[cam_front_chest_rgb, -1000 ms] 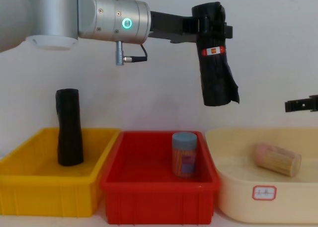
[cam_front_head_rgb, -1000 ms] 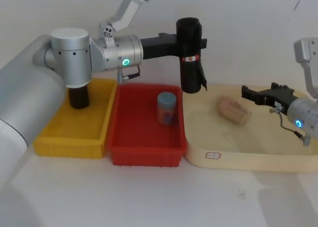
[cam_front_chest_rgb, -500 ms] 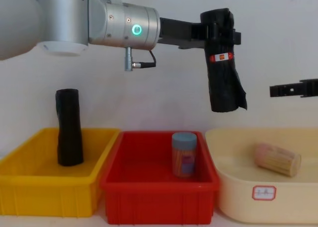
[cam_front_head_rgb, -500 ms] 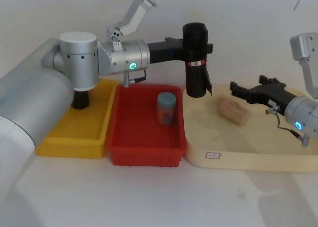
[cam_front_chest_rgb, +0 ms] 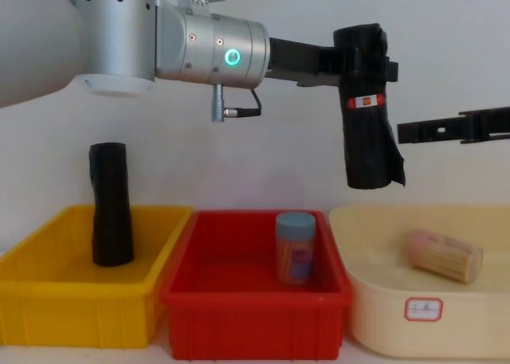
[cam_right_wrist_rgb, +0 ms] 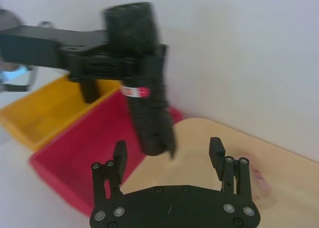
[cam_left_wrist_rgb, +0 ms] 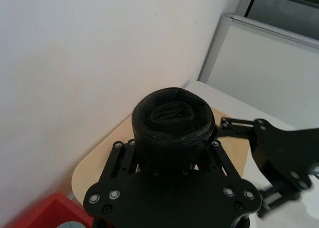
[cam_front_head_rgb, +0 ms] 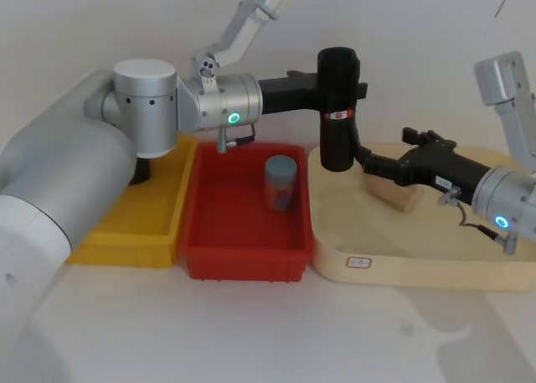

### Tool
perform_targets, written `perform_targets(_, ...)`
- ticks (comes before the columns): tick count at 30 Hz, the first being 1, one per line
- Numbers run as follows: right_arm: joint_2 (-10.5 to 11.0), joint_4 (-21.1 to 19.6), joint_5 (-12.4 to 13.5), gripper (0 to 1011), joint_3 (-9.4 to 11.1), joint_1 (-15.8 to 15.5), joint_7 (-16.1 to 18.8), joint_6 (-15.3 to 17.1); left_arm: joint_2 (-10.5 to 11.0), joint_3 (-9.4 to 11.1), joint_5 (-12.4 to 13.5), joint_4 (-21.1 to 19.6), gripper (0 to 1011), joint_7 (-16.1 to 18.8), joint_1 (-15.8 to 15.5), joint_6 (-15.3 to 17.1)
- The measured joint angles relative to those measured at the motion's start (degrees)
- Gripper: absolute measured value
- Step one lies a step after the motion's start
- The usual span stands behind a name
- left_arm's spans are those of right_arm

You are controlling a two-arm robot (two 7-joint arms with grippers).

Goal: Pick up the garbage bag with the one hand and transfer it to the other hand.

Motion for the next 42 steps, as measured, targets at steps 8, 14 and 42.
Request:
perform_targets(8, 1.7, -1.6, 1.8, 1000, -2.3, 0.4, 5.8, 0.1, -0.4, 0.1, 0.5, 0.1, 446, -0.3, 0.1, 0.0)
perform_targets(14, 2.3, -1.3, 2.1, 1000, -5.0, 2.3, 9.6, 0.0, -0.5, 0.3, 0.8, 0.2, 446, -0.8, 0.2, 0.0)
perform_targets(42, 4.1, 2.5, 2.4, 1000, -7.0, 6.8, 12.2, -0.6, -0.3, 0.1, 1.8, 2.0, 446, -1.5, 0.0, 0.4)
